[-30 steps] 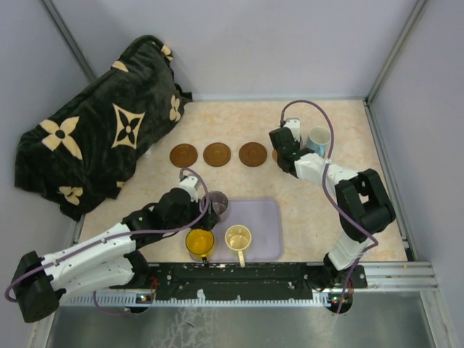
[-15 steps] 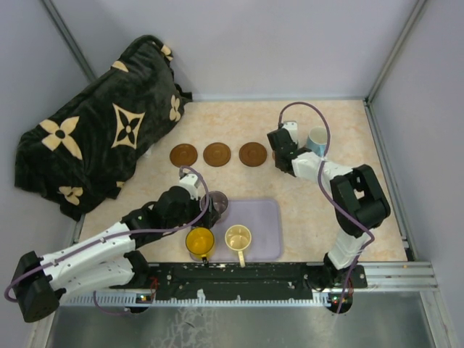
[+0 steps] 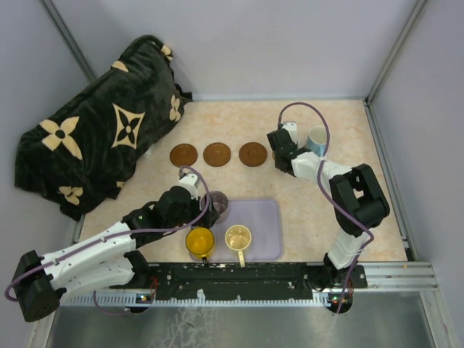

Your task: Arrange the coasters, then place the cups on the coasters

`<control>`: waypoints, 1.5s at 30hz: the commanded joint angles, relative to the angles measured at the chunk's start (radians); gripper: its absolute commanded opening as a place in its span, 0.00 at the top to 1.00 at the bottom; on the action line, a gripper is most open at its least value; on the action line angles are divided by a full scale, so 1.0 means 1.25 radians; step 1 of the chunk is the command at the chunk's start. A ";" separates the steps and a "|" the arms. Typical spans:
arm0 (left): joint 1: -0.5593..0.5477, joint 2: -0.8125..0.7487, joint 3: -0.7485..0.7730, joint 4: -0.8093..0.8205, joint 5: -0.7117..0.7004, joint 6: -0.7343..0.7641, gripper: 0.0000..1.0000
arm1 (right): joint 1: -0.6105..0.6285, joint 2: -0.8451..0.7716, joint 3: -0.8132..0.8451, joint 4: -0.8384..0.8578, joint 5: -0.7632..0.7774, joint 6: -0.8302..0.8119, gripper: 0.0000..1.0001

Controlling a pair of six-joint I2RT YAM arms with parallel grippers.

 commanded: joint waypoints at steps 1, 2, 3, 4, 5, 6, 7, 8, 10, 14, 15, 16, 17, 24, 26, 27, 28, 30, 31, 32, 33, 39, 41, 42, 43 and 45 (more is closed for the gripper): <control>0.003 -0.003 0.020 -0.005 -0.013 0.006 0.10 | -0.006 -0.010 0.065 0.090 0.023 0.008 1.00; 0.003 -0.004 0.020 -0.006 -0.014 0.006 0.10 | -0.006 -0.009 0.066 0.090 0.023 0.008 1.00; 0.003 -0.004 0.020 -0.006 -0.014 0.006 0.10 | -0.006 -0.008 0.066 0.091 0.021 0.009 1.00; 0.003 -0.004 0.020 -0.006 -0.015 0.005 0.10 | -0.006 -0.006 0.066 0.091 0.021 0.009 1.00; 0.004 -0.003 0.019 -0.006 -0.016 0.005 0.10 | -0.006 -0.006 0.066 0.092 0.019 0.011 1.00; 0.004 -0.003 0.018 -0.006 -0.017 0.005 0.10 | -0.006 -0.003 0.066 0.092 0.018 0.011 1.00; 0.003 -0.005 0.018 -0.007 -0.017 0.003 0.10 | -0.006 -0.002 0.066 0.090 0.017 0.012 1.00; 0.003 -0.005 0.017 -0.006 -0.018 0.004 0.10 | -0.006 0.000 0.066 0.090 0.017 0.013 1.00; 0.003 -0.004 0.016 -0.006 -0.018 0.002 0.10 | -0.006 0.004 0.066 0.087 0.016 0.014 1.00; 0.003 -0.008 0.013 -0.008 -0.019 0.002 0.10 | -0.006 0.010 0.064 0.084 0.024 0.016 1.00; 0.003 -0.009 0.012 -0.008 -0.020 0.002 0.10 | -0.006 0.011 0.063 0.085 0.026 0.017 1.00; 0.003 -0.010 0.012 -0.010 -0.022 0.001 0.10 | -0.006 0.014 0.062 0.085 0.028 0.017 1.00; 0.003 -0.011 0.012 -0.012 -0.022 0.000 0.10 | -0.006 0.015 0.062 0.083 0.029 0.018 1.00; 0.003 -0.018 0.009 -0.019 -0.029 -0.003 0.10 | -0.006 0.013 0.072 0.069 0.036 0.026 1.00; 0.002 -0.018 0.008 -0.019 -0.028 -0.004 0.10 | -0.006 0.009 0.076 0.060 0.037 0.028 1.00; 0.003 -0.017 0.006 -0.019 -0.029 -0.005 0.10 | -0.006 0.007 0.076 0.057 0.036 0.029 1.00; 0.003 -0.018 0.005 -0.019 -0.029 -0.006 0.10 | -0.006 0.003 0.075 0.054 0.036 0.030 1.00; 0.003 -0.019 0.003 -0.019 -0.029 -0.008 0.10 | -0.005 -0.003 0.075 0.049 0.038 0.033 1.00; 0.003 -0.020 0.002 -0.019 -0.029 -0.007 0.10 | -0.006 -0.005 0.076 0.046 0.037 0.034 1.00; 0.003 -0.019 0.002 -0.019 -0.029 -0.007 0.10 | -0.006 -0.006 0.076 0.044 0.037 0.036 0.99; 0.003 -0.019 0.001 -0.019 -0.029 -0.008 0.10 | -0.006 -0.007 0.076 0.043 0.037 0.036 0.97; 0.004 -0.022 0.001 -0.023 -0.033 -0.006 0.09 | -0.006 -0.002 0.075 0.039 0.042 0.033 0.85; 0.003 -0.022 0.002 -0.025 -0.033 -0.007 0.09 | -0.006 0.000 0.075 0.038 0.043 0.032 0.81; 0.003 -0.021 0.000 -0.026 -0.034 -0.007 0.09 | -0.006 0.000 0.075 0.038 0.043 0.033 0.78; 0.003 -0.021 0.000 -0.027 -0.034 -0.008 0.09 | -0.006 0.000 0.075 0.038 0.043 0.032 0.74; 0.003 -0.021 -0.001 -0.028 -0.036 -0.006 0.09 | -0.006 0.000 0.074 0.036 0.042 0.032 0.68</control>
